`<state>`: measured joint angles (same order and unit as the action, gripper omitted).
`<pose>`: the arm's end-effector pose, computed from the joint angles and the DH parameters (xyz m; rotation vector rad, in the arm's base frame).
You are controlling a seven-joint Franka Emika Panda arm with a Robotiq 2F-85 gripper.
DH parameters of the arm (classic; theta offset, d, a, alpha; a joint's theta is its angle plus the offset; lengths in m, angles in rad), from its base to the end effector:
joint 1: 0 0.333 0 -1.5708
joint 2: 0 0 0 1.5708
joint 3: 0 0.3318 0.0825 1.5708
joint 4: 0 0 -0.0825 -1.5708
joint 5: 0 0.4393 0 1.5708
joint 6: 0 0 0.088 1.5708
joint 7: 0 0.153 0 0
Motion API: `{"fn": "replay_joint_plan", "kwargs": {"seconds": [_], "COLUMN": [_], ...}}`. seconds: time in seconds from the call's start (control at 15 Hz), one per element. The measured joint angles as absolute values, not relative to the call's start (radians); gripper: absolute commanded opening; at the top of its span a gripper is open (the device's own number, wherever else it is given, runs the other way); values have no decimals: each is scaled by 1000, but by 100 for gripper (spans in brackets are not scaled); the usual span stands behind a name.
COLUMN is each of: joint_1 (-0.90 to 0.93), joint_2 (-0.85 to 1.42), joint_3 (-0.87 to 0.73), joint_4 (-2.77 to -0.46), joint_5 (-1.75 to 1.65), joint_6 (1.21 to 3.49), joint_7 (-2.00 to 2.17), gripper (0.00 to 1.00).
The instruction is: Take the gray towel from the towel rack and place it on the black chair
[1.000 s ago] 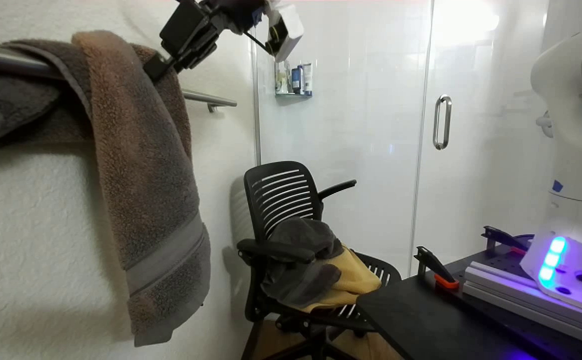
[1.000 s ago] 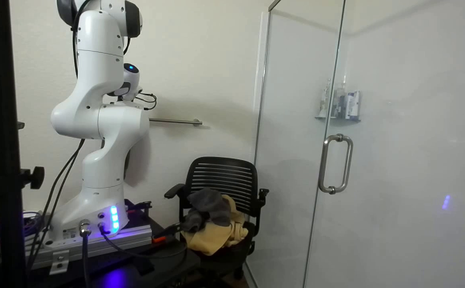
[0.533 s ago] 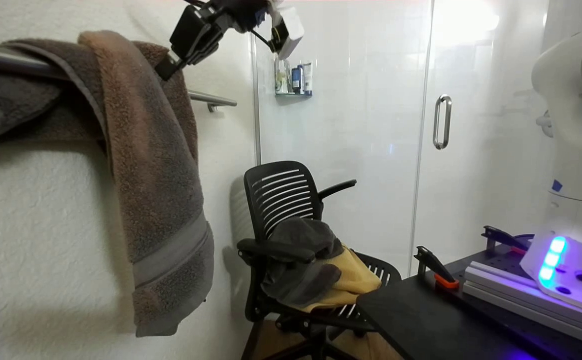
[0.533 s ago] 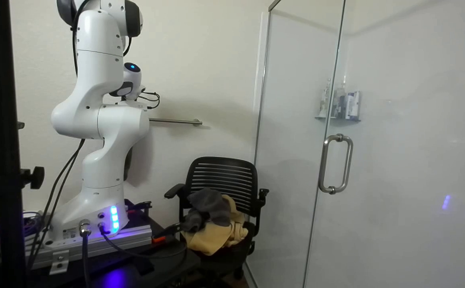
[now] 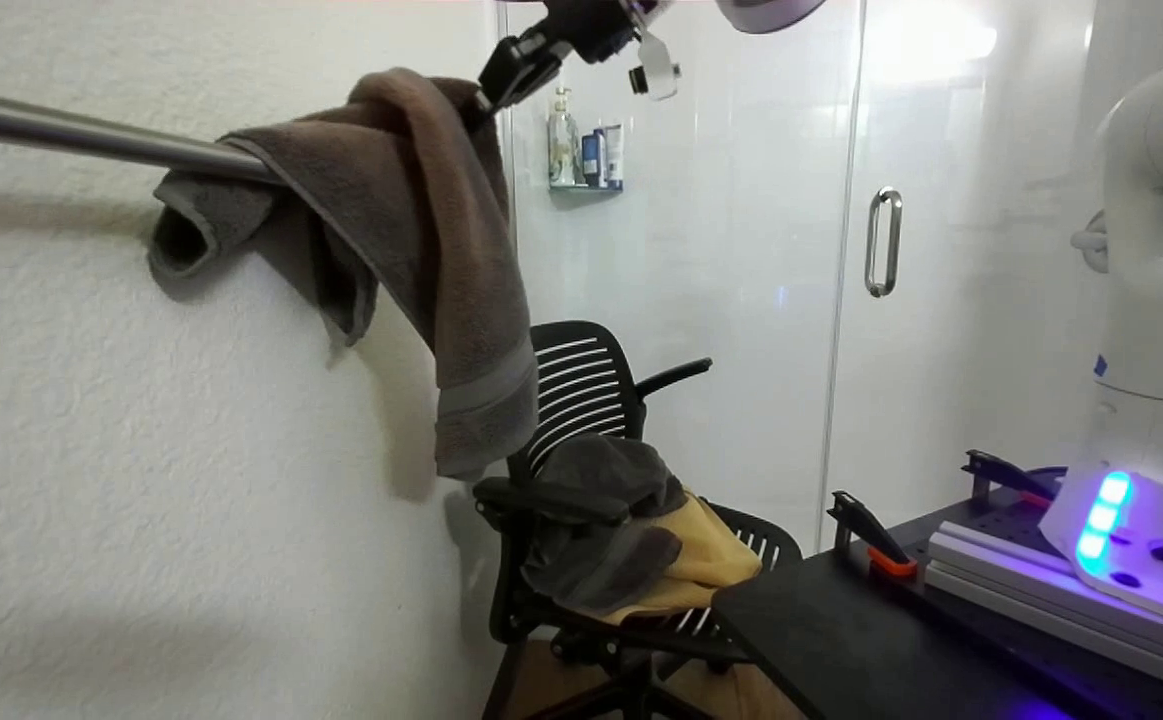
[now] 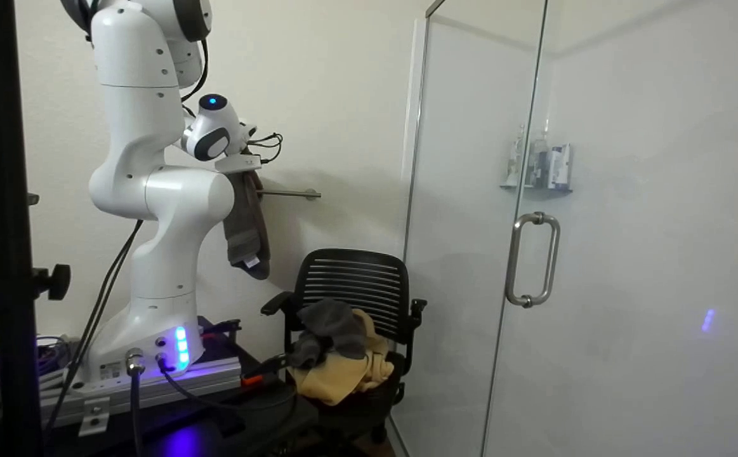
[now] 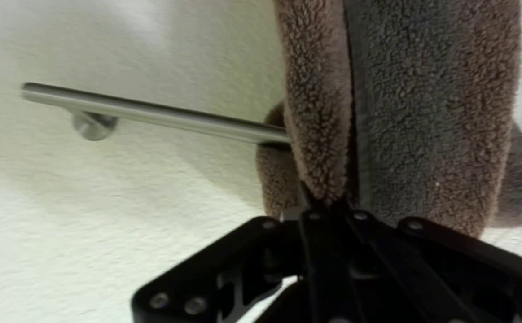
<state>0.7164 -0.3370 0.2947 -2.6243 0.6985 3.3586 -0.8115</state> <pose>0.3358 0.3937 0.4301 -2.1808 -1.3316 -1.4135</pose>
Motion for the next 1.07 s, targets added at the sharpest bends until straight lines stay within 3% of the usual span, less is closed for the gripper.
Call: {"fn": "replay_joint_plan", "kwargs": {"seconds": [0.67, 0.87, 1.07], "joint_1": [-26, -207, -272], "joint_2": [-860, -1022, -1184], "joint_3": [892, 981, 964], "joint_4": [-2771, -2771, -2771], "joint_5": [1069, 1078, 1076], "joint_6": [3259, 3133, 2935], "joint_7": [-854, -761, -633], "gripper": [1, 1, 1]}}
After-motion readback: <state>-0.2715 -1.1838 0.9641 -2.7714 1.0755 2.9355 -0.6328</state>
